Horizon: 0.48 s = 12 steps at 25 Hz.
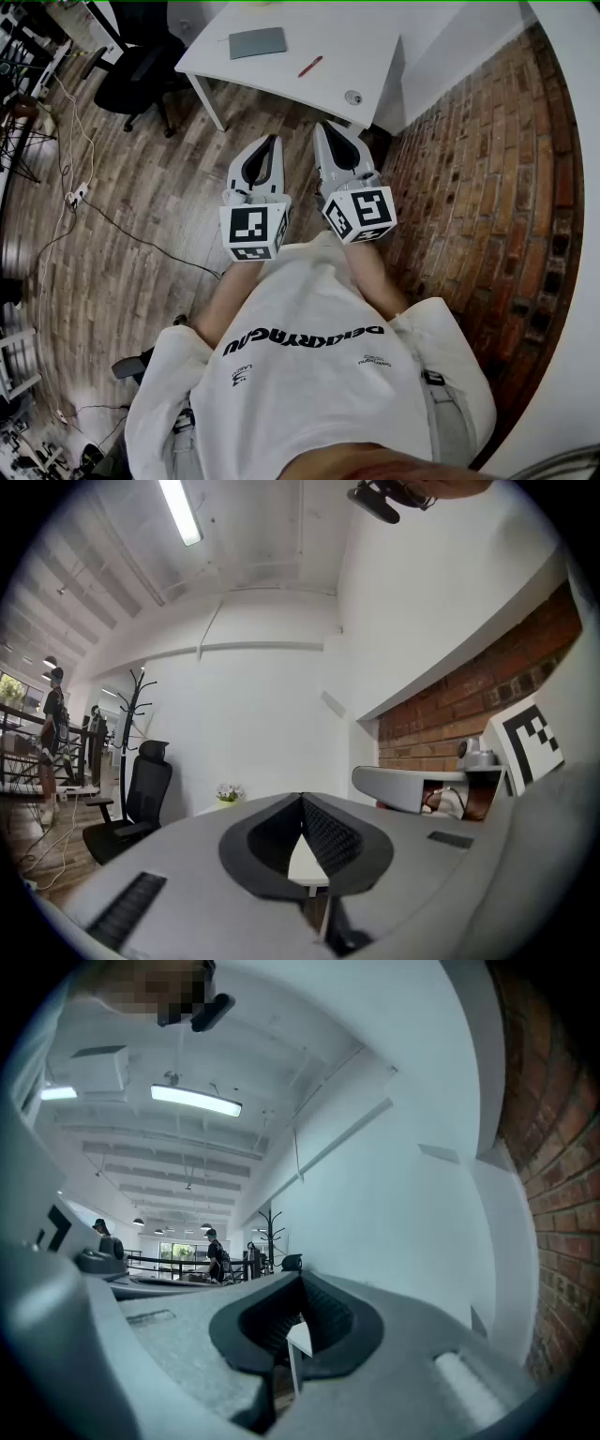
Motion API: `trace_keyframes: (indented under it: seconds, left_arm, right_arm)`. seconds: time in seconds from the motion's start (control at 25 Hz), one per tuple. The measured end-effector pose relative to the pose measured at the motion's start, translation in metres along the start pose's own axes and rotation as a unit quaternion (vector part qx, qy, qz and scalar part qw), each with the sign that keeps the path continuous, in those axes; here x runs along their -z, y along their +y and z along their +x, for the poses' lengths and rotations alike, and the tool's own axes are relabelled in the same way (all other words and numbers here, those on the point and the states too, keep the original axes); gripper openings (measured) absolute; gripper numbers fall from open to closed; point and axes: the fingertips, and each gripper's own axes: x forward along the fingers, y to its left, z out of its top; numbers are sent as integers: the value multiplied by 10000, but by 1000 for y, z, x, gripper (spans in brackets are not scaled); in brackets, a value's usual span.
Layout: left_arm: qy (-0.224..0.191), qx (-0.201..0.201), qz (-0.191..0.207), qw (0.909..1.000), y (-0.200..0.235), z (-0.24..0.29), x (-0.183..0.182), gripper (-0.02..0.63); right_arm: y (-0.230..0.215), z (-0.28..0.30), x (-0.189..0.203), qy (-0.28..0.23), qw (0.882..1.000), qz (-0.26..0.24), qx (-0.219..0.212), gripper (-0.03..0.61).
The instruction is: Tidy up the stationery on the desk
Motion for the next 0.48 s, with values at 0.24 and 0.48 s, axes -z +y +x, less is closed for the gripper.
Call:
trace_keyframes:
  seconds: [0.24, 0.48]
  left_arm:
    - [-5, -88, 33, 10000, 8, -4, 0, -2]
    - [49, -6, 51, 10000, 17, -5, 2, -2]
  right_arm:
    - [6, 3, -4, -104, 9999, 76, -102, -3]
    - [11, 9, -1, -130, 9998, 137, -30, -3]
